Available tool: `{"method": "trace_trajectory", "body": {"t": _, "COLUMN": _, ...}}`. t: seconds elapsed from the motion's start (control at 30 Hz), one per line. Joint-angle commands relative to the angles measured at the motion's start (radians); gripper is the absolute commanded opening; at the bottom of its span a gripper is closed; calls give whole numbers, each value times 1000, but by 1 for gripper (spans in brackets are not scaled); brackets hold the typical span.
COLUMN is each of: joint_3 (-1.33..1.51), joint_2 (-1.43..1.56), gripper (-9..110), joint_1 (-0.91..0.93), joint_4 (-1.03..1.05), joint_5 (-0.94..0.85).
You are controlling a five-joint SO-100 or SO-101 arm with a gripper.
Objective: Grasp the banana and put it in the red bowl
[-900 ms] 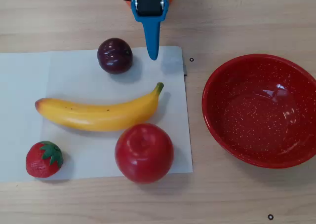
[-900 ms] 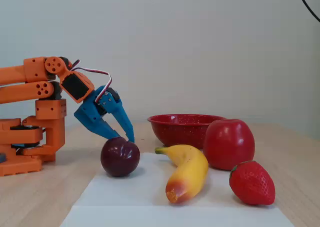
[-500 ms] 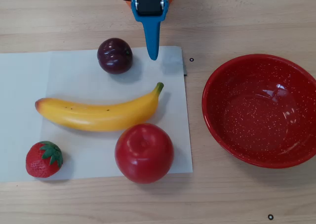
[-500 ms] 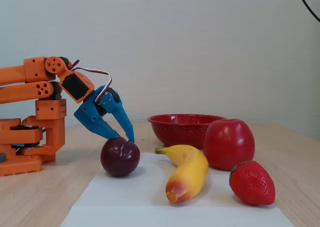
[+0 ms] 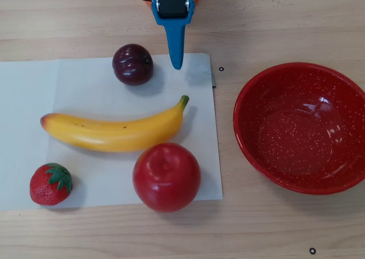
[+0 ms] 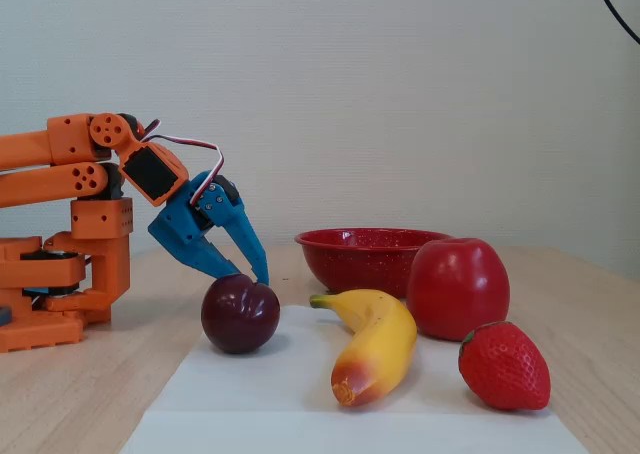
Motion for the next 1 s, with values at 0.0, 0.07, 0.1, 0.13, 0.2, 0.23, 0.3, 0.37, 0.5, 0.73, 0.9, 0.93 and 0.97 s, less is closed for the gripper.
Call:
{"method": "trace_trajectory", "body": {"t": 0.0, "joint_3": 11, "joint_2": 3, "gripper": 0, "joint_1": -18, "joint_4": -20, "joint_5": 18}}
{"method": "trace_trajectory", "body": {"t": 0.07, "joint_3": -2, "joint_2": -14, "gripper": 0, "joint_1": -31, "joint_4": -28, "joint_5": 23}}
{"method": "trace_trajectory", "body": {"t": 0.1, "joint_3": -15, "joint_2": -25, "gripper": 0, "joint_1": -35, "joint_4": -26, "joint_5": 26}}
{"method": "trace_trajectory", "body": {"t": 0.13, "joint_3": -29, "joint_2": -37, "gripper": 0, "joint_1": -40, "joint_4": -18, "joint_5": 31}}
{"method": "trace_trajectory", "body": {"t": 0.2, "joint_3": -61, "joint_2": -63, "gripper": 0, "joint_1": -49, "joint_4": -6, "joint_5": 44}}
{"method": "trace_trajectory", "body": {"t": 0.23, "joint_3": -81, "joint_2": -77, "gripper": 0, "joint_1": -52, "joint_4": 3, "joint_5": 48}}
{"method": "trace_trajectory", "body": {"t": 0.3, "joint_3": -123, "joint_2": -103, "gripper": 0, "joint_1": -58, "joint_4": 18, "joint_5": 48}}
{"method": "trace_trajectory", "body": {"t": 0.37, "joint_3": -173, "joint_2": -137, "gripper": 0, "joint_1": -60, "joint_4": 40, "joint_5": 46}}
{"method": "trace_trajectory", "body": {"t": 0.5, "joint_3": -301, "joint_2": -230, "gripper": 0, "joint_1": -60, "joint_4": 81, "joint_5": 31}}
{"method": "trace_trajectory", "body": {"t": 0.73, "joint_3": -518, "joint_2": -400, "gripper": 0, "joint_1": -63, "joint_4": 138, "joint_5": 57}}
{"method": "trace_trajectory", "body": {"t": 0.9, "joint_3": -689, "joint_2": -535, "gripper": 0, "joint_1": -72, "joint_4": 196, "joint_5": 100}}
{"method": "trace_trajectory", "body": {"t": 0.93, "joint_3": -723, "joint_2": -563, "gripper": 0, "joint_1": -77, "joint_4": 210, "joint_5": 106}}
{"method": "trace_trajectory", "body": {"t": 0.97, "joint_3": -761, "joint_2": -594, "gripper": 0, "joint_1": -86, "joint_4": 227, "joint_5": 107}}
